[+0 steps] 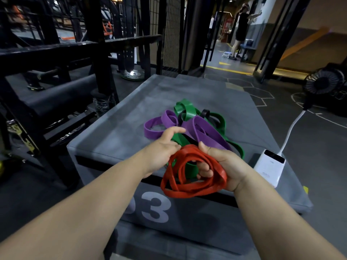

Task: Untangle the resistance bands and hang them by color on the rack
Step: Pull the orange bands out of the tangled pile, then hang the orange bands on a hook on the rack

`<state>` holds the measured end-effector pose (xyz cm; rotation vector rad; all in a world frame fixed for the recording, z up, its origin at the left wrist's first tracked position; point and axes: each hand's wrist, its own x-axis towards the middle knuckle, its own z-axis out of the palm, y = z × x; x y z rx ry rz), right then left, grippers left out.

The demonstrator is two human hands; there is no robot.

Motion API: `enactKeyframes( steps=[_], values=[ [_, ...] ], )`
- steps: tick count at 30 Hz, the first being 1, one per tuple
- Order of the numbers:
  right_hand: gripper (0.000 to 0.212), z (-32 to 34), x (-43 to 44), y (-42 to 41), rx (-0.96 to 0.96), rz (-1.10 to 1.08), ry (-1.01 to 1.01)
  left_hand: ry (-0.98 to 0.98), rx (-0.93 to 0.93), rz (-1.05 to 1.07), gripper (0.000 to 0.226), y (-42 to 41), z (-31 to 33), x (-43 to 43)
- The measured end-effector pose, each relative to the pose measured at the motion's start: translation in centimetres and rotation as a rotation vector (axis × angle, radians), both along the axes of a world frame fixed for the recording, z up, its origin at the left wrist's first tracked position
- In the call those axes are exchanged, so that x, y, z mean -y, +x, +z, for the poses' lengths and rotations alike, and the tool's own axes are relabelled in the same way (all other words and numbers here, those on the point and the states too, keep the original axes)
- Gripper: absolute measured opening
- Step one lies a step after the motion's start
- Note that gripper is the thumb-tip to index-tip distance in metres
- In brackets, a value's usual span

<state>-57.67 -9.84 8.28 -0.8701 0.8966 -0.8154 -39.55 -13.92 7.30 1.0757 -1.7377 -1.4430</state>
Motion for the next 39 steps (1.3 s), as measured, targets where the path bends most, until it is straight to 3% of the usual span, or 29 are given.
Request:
enactKeyframes(
  steps=[4, 8, 11, 13, 19, 22, 25, 27, 31, 36, 39],
  values=[
    [0.042, 0.2, 0.2, 0.9, -0.002, 0.021, -0.031, -0.208, 0.094, 0.104, 0.031, 0.3, 0.4, -0.4],
    [0.041, 0.4, 0.5, 2.3, 0.009, 0.045, -0.060, -0.165, -0.062, 0.035, 0.037, 1.8, 0.7, -1.0],
    [0.042, 0.4, 0.7, 3.2, 0.058, 0.053, -0.047, -0.227, 0.076, -0.112, 0.062, 3.1, 1.1, -1.2],
    [0.045, 0.8, 0.6, 3.9, 0.093, 0.072, -0.018, -0.282, 0.169, -0.150, 0.068, 3.9, 1.9, -1.6],
    [0.066, 3.0, 0.2, 6.8, 0.107, 0.094, -0.041, -0.212, 0.052, 0.011, 0.046, 6.6, 3.1, -1.9],
    [0.054, 3.5, 0.3, 8.5, -0.013, 0.076, -0.156, -0.205, 0.054, 0.109, 0.052, 8.0, 3.8, -2.2],
    [0.031, 4.4, 0.2, 10.6, -0.150, 0.141, -0.263, -0.228, 0.057, 0.249, 0.065, 9.6, 4.6, -2.8],
    [0.012, 5.0, 0.0, 12.2, -0.228, 0.192, -0.332, -0.230, 0.055, 0.361, 0.060, 11.1, 5.2, -3.3],
    [0.001, 6.4, 0.1, 15.2, -0.256, 0.147, -0.401, -0.216, 0.035, 0.489, 0.063, 13.9, 6.4, -4.9],
    [0.009, 7.8, 0.2, 19.2, -0.205, 0.285, -0.468, -0.174, 0.009, 0.432, 0.053, 18.7, 8.3, -7.7],
    [0.019, 8.6, -0.2, 21.8, -0.147, 0.380, -0.483, -0.118, -0.020, 0.407, 0.019, 21.7, 9.2, -10.1]
  ],
)
